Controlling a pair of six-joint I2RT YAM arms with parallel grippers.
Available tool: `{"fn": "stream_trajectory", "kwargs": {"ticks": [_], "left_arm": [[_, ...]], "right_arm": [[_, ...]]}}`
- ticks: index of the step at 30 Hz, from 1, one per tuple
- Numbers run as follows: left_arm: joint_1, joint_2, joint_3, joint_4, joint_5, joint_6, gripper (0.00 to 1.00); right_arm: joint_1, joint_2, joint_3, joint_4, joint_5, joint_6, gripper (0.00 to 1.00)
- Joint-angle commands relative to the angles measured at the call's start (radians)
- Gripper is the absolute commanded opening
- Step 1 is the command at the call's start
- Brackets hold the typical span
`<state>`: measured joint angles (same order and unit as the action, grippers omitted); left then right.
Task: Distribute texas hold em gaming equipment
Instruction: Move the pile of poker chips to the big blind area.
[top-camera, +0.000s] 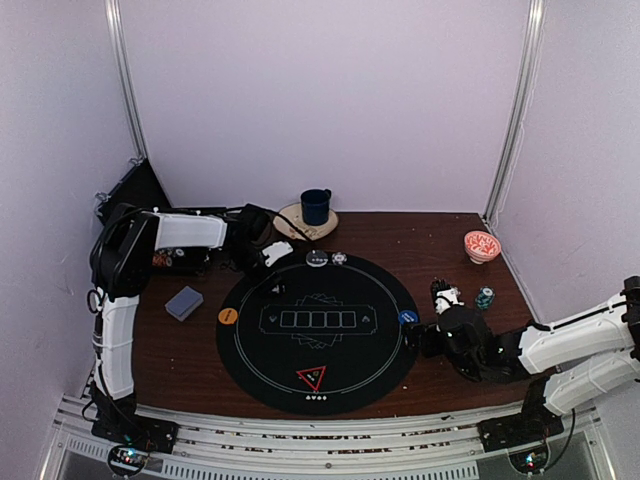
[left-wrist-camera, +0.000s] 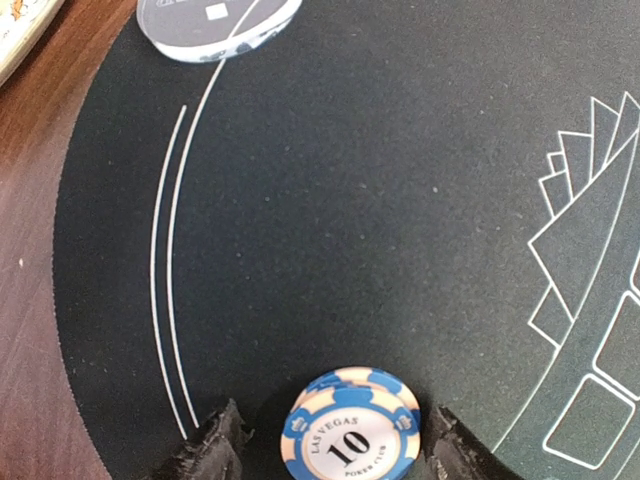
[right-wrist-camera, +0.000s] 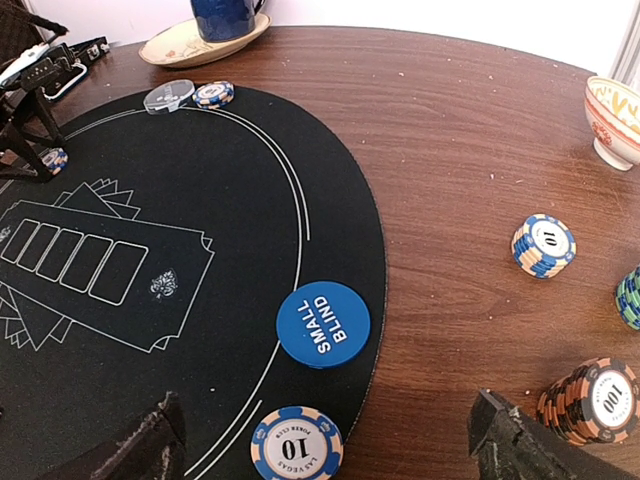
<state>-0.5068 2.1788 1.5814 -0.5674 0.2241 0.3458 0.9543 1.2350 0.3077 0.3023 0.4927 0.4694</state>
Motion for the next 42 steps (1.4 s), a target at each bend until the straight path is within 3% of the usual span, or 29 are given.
{"fn": "stream_trajectory", "kwargs": {"ticks": [1,7,32,42], "left_arm": [[-0.013,0.043,0.01,-0.034,-0.04,-0.02,0.63],[-0.026,0.041,-0.009,-0.038,-0.074,-0.012,0.6],[-0.037,0.052,0.015,-0.164,-0.121,0.028,0.25],[0.008,0.001,-0.015,-0.103,-0.224,-0.024,0.21]], "right_arm": [[0.007,0.007,0.024,-0.009,0.006,-0.009,1.0],[0.008,0.007,0.025,-0.011,0.008,-0.009,1.0],[0.02,0.0,0.025,-0.018,0.007,-0.009,1.0],[0.025,-0.002,0.027,-0.019,0.004,-0.007,1.0]]}}
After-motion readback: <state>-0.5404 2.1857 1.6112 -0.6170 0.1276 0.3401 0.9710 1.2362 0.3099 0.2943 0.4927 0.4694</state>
